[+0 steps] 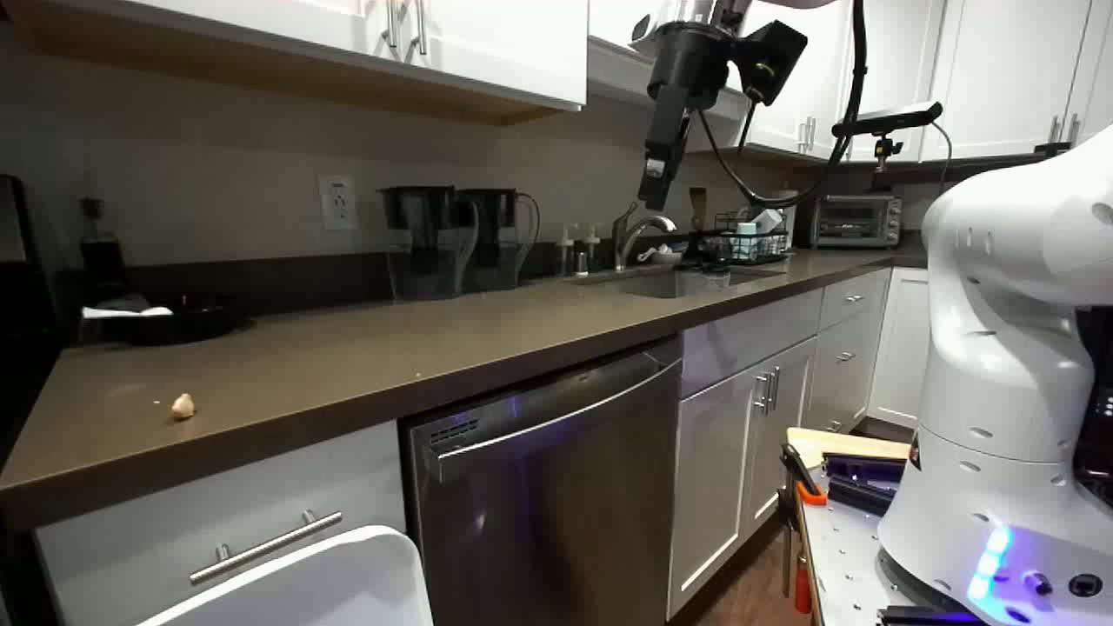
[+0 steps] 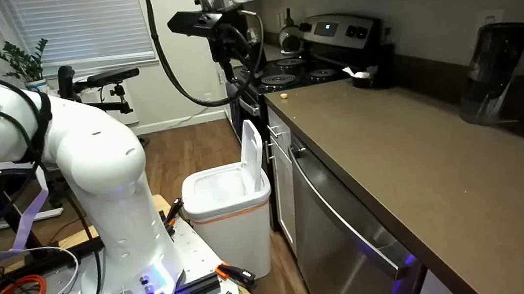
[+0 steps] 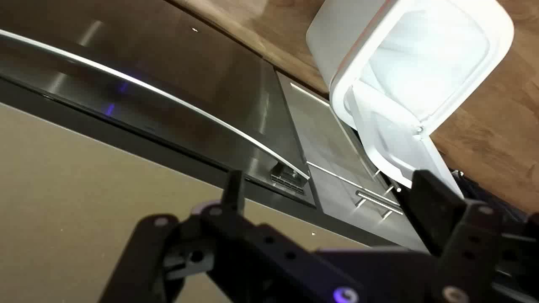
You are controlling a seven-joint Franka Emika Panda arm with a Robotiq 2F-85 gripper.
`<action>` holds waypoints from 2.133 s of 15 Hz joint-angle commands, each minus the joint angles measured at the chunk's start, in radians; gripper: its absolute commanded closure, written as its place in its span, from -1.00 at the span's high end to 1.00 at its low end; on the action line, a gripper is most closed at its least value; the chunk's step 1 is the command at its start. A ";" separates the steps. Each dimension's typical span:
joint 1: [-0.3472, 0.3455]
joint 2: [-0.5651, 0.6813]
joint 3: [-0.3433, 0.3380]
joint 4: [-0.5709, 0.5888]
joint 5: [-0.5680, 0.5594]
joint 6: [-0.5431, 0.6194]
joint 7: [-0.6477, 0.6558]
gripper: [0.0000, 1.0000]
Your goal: Throw the clove of garlic in the bin
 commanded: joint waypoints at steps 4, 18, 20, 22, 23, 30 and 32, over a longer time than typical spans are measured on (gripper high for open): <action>-0.007 0.001 0.006 0.003 0.006 -0.003 -0.005 1.00; 0.076 0.171 0.067 0.114 0.008 0.097 -0.025 1.00; 0.099 0.246 0.082 0.168 0.006 0.127 -0.034 1.00; 0.116 0.349 0.090 0.242 0.011 0.154 -0.037 1.00; 0.120 0.386 0.091 0.275 0.011 0.156 -0.041 1.00; 0.120 0.749 0.136 0.582 -0.007 0.131 -0.064 1.00; 0.120 0.833 0.155 0.662 -0.013 0.122 -0.076 1.00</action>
